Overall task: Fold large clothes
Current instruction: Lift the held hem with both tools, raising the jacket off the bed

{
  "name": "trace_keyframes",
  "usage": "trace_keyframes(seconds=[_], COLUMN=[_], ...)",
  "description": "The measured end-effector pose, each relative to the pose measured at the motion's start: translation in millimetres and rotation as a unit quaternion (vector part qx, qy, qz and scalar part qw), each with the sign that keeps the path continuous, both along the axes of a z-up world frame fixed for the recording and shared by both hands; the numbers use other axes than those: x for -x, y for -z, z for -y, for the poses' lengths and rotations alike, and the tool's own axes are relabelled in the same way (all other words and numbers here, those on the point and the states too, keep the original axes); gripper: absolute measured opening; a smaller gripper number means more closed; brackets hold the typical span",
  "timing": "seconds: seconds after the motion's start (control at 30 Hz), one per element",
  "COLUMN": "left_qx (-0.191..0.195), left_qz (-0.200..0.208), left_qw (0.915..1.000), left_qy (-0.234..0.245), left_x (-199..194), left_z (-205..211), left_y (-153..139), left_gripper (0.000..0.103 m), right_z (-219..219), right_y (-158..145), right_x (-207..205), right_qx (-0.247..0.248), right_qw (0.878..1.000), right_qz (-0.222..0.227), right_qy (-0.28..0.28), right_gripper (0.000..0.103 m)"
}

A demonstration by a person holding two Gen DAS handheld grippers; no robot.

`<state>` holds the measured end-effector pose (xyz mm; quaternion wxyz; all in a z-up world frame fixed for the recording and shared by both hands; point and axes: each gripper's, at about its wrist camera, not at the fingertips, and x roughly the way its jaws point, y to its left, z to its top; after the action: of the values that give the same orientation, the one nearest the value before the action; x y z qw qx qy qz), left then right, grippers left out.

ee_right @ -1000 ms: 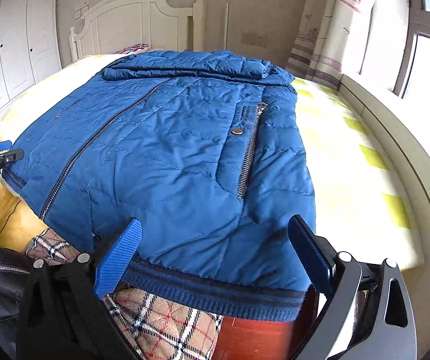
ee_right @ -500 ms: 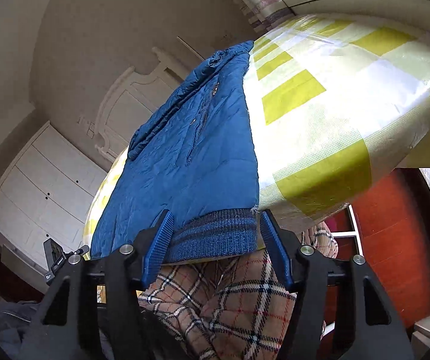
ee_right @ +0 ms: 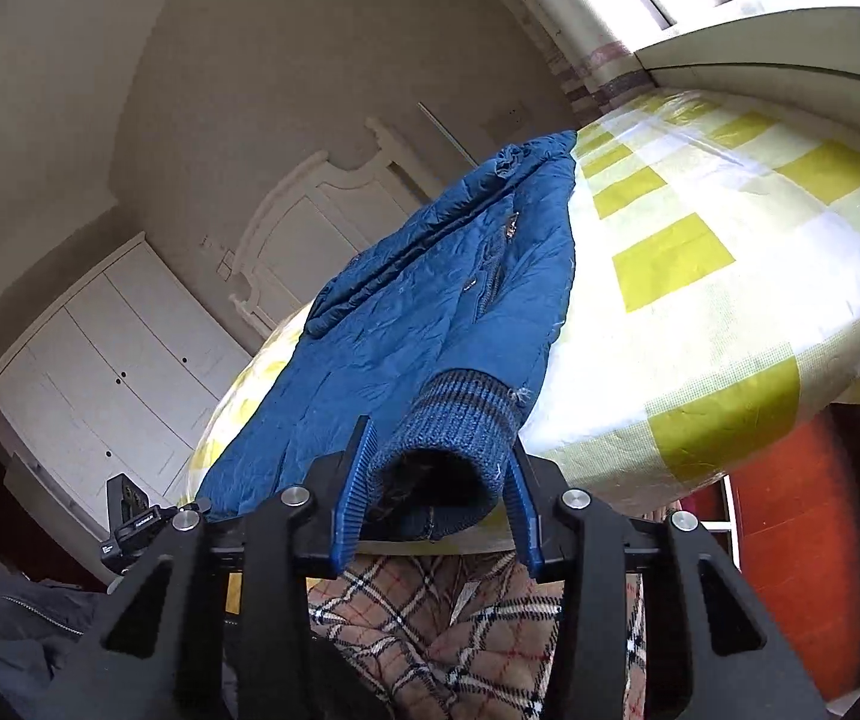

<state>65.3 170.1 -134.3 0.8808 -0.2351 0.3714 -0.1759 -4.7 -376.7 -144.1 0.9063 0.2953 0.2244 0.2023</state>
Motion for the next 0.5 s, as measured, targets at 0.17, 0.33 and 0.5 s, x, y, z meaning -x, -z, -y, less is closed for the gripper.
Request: trace_keyframes(seconds=[0.17,0.33,0.5], left_qx=[0.038,0.070,0.031], left_qz=[0.027,0.021,0.027], left_qw=[0.9988,0.9973,0.9992], left_qy=[-0.008,0.000,0.000], left_x=[-3.6,-16.6,-19.4], left_z=[-10.6,-7.5,10.7], left_y=[-11.6,-2.6,-13.6], left_gripper=[0.054,0.082,0.090], right_z=[-6.0,1.8,-6.9], right_y=[3.4,23.4,18.4], right_x=[-11.4,-14.8,-18.1], right_qx=[0.003,-0.036,-0.019], right_qw=[1.000,0.999,0.999], right_qz=[-0.012,-0.034,-0.039], right_qy=[0.000,0.010,0.004], right_gripper=[0.044,0.044,0.045])
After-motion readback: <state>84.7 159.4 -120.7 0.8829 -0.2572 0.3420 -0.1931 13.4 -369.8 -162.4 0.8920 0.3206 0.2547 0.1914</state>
